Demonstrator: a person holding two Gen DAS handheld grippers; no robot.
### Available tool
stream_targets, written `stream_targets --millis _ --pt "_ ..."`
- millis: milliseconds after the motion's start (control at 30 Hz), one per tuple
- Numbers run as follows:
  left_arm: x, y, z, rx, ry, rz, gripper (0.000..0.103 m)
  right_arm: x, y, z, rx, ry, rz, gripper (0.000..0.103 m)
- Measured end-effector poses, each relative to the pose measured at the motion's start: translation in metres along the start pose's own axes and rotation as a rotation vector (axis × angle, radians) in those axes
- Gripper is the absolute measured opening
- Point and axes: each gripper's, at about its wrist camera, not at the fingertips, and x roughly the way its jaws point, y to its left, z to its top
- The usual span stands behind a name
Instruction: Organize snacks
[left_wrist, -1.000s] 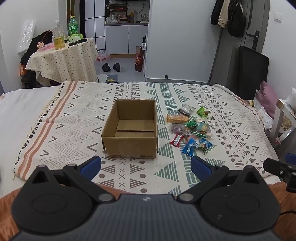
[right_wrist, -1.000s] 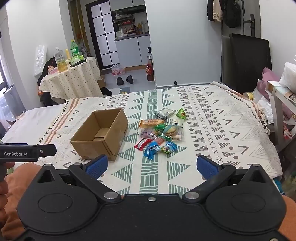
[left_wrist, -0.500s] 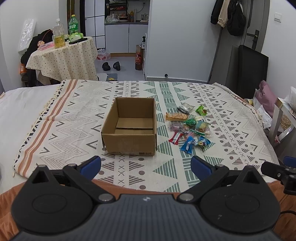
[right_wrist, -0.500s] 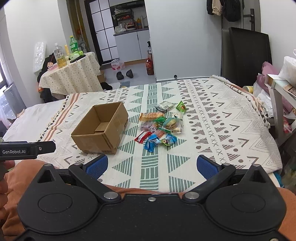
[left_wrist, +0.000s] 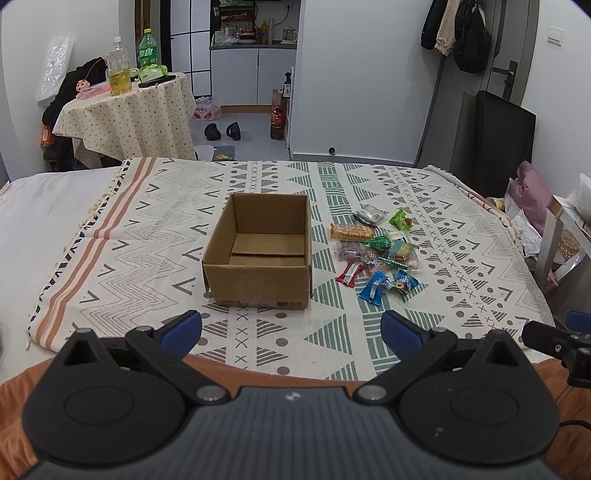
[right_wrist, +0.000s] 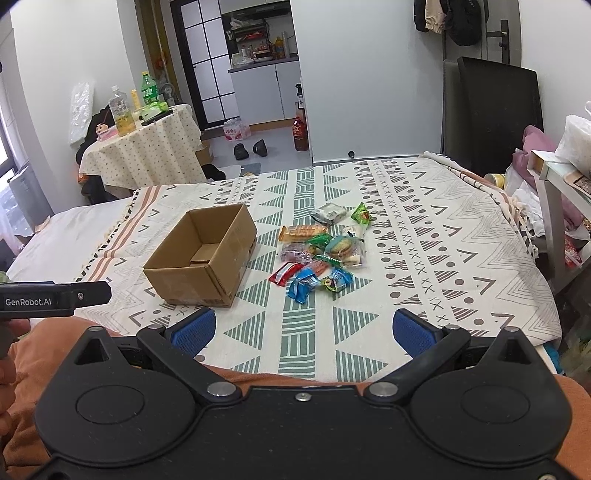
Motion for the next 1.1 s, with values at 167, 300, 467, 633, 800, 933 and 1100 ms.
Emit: stream_targets --millis 167,300,467,633,800,933,1100 --pt "0.001 0.001 0.001 -0.007 0.001 -0.002 0.103 0.0 0.001 0.001 -0.006 -0.003 -0.011 0.103" --pt "0.002 0.001 0.003 -0.011 0.005 -0.002 0.103 0.002 0.0 0.002 -0.001 -0.005 -0.016 0.103" --pt "0.003 0.002 0.004 -0.013 -0.001 -0.001 0.103 0.003 -0.001 0.003 0.006 -0.007 -0.017 0.103" --pt "0.002 0.001 0.006 -0.016 -0.006 -0.004 0.103 0.003 -0.002 0.005 0.006 -0.008 -0.016 0.103" --pt "-0.001 0.002 0.006 -0.019 -0.01 -0.003 0.103 0.003 -0.002 0.007 -0.002 -0.01 -0.013 0.103" --pt "-0.004 0.002 0.007 -0.02 -0.014 -0.006 0.103 0.002 -0.003 0.007 0.003 -0.007 0.0 0.103" --pt "-0.007 0.001 0.007 -0.019 -0.02 -0.009 0.103 -0.003 -0.002 0.005 -0.006 -0.018 -0.015 0.103"
